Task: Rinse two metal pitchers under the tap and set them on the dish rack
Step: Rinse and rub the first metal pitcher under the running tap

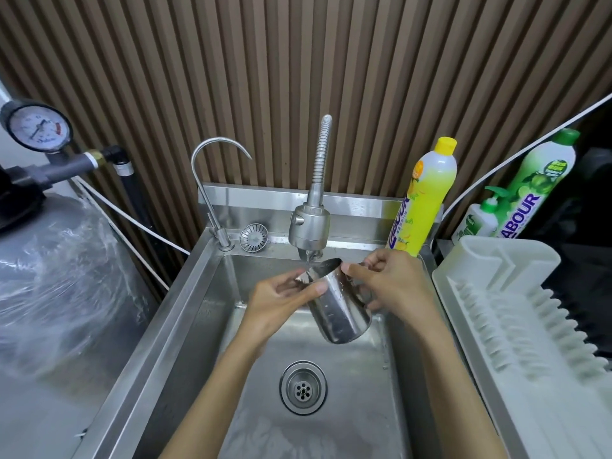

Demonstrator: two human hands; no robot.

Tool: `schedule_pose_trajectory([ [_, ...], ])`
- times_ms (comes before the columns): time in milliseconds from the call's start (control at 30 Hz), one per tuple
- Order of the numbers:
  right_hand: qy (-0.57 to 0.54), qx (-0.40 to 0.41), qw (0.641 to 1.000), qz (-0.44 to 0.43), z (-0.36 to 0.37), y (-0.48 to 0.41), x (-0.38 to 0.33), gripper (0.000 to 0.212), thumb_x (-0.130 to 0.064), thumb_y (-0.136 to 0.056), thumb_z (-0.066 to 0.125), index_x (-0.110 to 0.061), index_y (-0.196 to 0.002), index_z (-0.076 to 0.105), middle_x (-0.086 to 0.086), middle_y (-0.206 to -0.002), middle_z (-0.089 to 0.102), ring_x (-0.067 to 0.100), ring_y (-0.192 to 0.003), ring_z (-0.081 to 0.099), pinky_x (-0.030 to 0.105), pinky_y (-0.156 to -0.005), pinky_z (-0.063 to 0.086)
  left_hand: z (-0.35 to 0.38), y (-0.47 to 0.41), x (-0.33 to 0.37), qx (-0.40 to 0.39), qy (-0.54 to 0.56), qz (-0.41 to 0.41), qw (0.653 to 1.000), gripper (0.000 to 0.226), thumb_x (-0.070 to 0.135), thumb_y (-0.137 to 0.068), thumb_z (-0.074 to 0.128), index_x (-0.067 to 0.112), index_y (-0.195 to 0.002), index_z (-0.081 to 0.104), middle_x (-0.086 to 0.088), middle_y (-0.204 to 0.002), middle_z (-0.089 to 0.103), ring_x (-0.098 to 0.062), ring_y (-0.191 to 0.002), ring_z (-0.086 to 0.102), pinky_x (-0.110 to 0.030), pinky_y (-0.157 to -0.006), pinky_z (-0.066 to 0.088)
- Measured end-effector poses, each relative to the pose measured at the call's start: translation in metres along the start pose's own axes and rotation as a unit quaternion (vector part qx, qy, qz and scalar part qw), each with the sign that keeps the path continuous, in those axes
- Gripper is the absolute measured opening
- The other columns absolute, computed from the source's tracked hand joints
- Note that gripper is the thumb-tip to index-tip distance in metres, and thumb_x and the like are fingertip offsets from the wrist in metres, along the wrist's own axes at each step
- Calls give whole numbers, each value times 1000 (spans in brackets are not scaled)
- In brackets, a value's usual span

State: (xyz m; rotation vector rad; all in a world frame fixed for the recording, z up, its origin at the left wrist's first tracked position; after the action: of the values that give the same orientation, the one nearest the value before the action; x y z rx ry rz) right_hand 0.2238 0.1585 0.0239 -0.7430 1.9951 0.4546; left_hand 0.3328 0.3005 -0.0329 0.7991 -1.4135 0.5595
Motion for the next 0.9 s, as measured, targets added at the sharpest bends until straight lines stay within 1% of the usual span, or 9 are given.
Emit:
schedule_pose_trajectory([
  [133,22,16,998,-59,-4,0,-8,26,-26,-75,75,-17,-61,55,5,-73,70,20,-69,64,39,-71,57,10,-1,3,-9,80,31,996,45,-9,-73,69,15,-109,57,18,-73,73,10,-75,65,-3,-65,47],
  [267,-198,-38,978,-57,11,-16,3,22,-6,-80,69,-13,-68,52,9,-104,72,9,-81,69,23,-72,54,10,-5,11,56,136,94,985,68,-17,-62,73,15,-119,54,5,-111,66,-3,-105,61,-13,-94,46],
  [300,-245,-60,966,-52,16,-19,7,21,-3,-82,66,-12,-70,51,8,-108,71,5,-83,69,21,-76,53,8,-5,15,76,130,117,982,71,-17,-60,74,22,-116,54,8,-113,62,1,-107,59,-12,-98,42],
  [400,-362,-123,924,-27,35,-29,15,20,-3,-85,62,-11,-73,48,9,-117,67,12,-95,67,34,-93,49,-1,-3,28,117,68,186,973,77,-10,-56,81,30,-115,54,14,-117,60,9,-110,55,-10,-100,39],
  [533,-453,-187,871,15,59,-31,21,16,-5,-86,59,-11,-76,49,11,-104,68,27,-98,64,38,-88,54,-15,0,46,140,-74,250,955,82,16,-52,90,37,-121,52,16,-117,60,1,-114,55,-8,-97,37],
  [633,-435,-192,879,39,67,-24,25,13,-7,-88,56,-10,-78,50,11,-92,67,26,-87,68,44,-78,58,-22,0,52,158,-131,222,953,87,22,-52,90,27,-128,47,9,-113,60,-5,-107,55,-4,-91,38],
  [767,-373,-161,910,83,65,-15,29,16,-13,-84,64,-10,-76,51,10,-88,72,29,-77,72,43,-63,60,-28,-3,47,155,-161,141,965,79,31,-50,90,23,-108,36,-4,-98,64,-16,-92,62,-25,-82,50],
  [833,-326,-125,931,102,58,-12,29,20,-16,-82,68,-10,-74,51,9,-82,71,24,-65,72,37,-52,59,-28,-5,40,138,-172,86,972,74,36,-54,87,19,-106,37,-1,-90,63,-14,-84,62,-19,-70,47],
  [900,-261,-83,956,103,48,-11,26,24,-20,-78,73,-10,-71,53,5,-72,67,19,-55,69,35,-48,58,-27,-8,30,109,-139,41,983,68,33,-59,86,15,-106,39,-2,-94,64,-8,-81,62,-12,-63,45],
])
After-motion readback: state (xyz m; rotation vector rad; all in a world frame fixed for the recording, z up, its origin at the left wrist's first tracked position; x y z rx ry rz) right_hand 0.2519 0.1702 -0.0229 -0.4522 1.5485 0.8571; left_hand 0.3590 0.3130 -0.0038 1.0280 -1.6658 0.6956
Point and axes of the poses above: each hand's wrist, its own y-axis away from the middle knuckle, its own z-axis out of the palm, x = y × z, the point moved 5 cm from there along -y, towards the middle knuckle
